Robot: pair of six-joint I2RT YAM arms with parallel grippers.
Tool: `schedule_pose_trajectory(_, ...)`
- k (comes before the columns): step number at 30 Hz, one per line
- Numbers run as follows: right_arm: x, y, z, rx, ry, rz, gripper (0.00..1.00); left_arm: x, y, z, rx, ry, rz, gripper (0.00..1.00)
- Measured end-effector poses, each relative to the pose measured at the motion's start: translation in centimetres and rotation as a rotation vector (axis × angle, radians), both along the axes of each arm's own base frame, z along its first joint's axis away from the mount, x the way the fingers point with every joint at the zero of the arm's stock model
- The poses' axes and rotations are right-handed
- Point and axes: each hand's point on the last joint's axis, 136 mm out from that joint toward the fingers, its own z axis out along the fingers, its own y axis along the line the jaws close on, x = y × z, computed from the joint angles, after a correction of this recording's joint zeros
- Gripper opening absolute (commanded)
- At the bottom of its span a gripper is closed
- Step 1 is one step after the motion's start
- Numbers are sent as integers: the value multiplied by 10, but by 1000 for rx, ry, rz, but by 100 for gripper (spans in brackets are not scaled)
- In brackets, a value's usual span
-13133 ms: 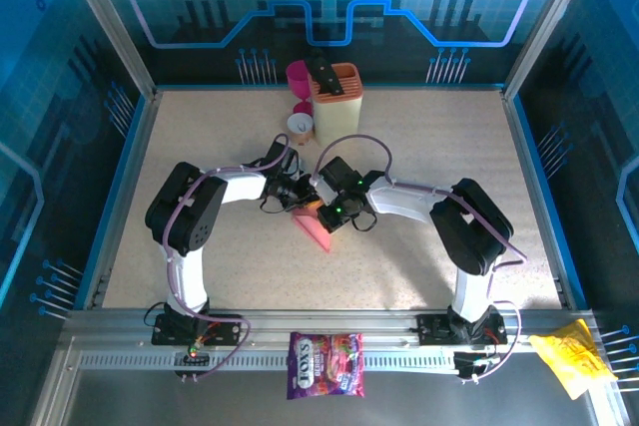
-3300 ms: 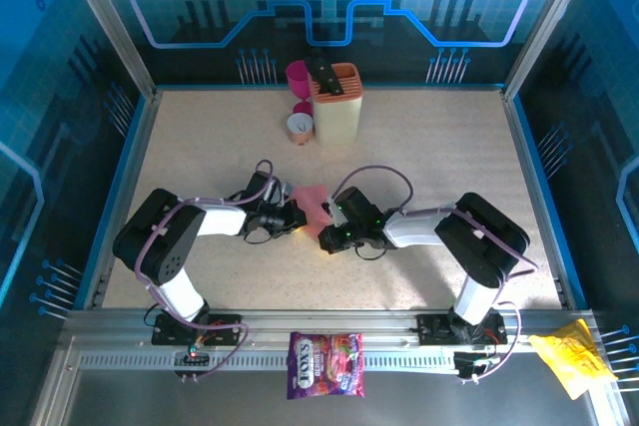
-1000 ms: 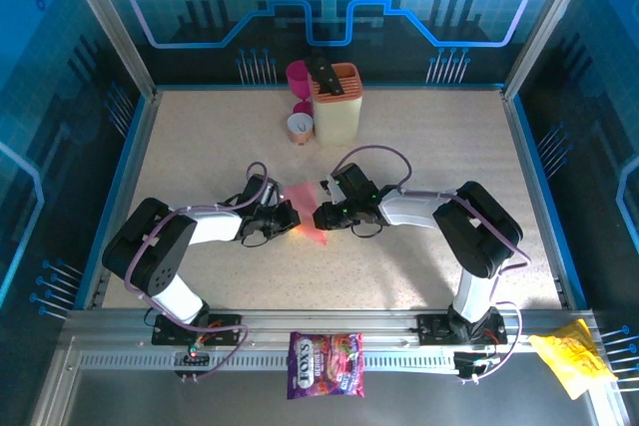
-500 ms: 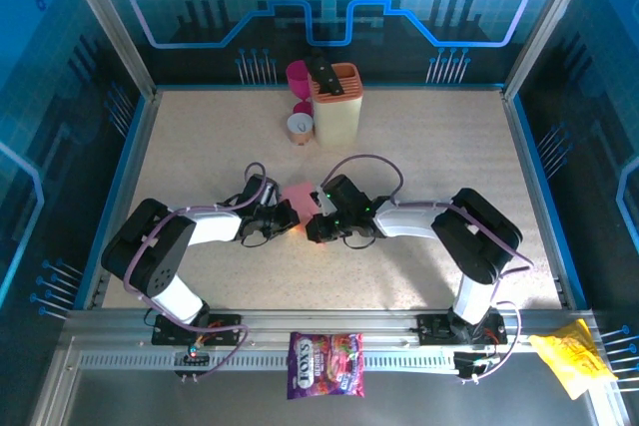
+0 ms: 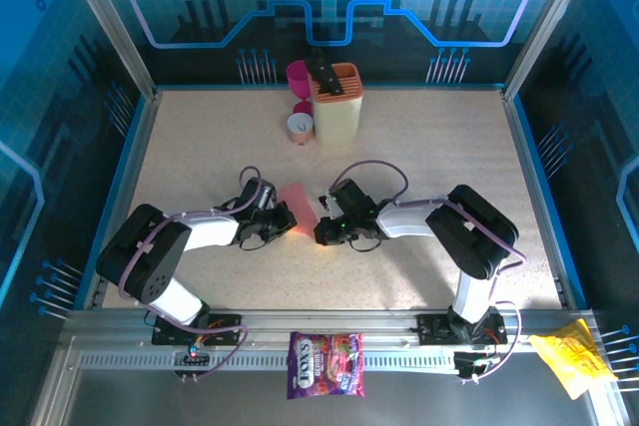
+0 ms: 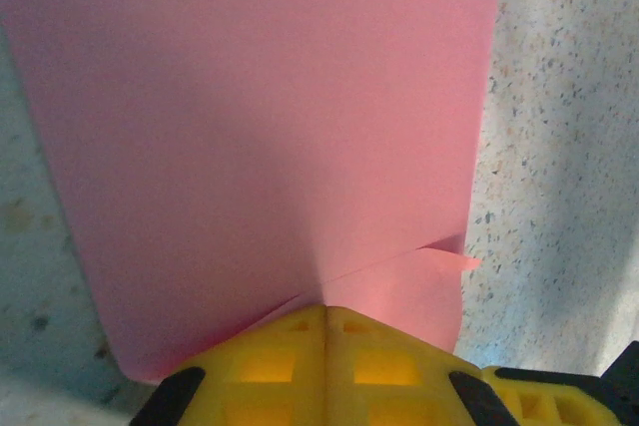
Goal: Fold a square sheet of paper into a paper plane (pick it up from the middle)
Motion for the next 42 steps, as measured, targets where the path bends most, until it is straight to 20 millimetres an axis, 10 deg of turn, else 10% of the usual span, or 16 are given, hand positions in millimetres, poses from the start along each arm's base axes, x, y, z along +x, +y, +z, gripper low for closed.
schedule_pose_trajectory(11, 8, -5, -1, 21, 19, 10, 0, -22, 5, 21, 59, -40, 52, 11)
schedule_pose_trajectory(22, 8, -4, -2, 34, 29, 16, 0, -31, -34, 24, 30, -57, 11, 5)
schedule_pose_trajectory(42, 8, -3, -2, 38, 29, 16, 0, -8, -47, 17, 25, -104, 69, 1)
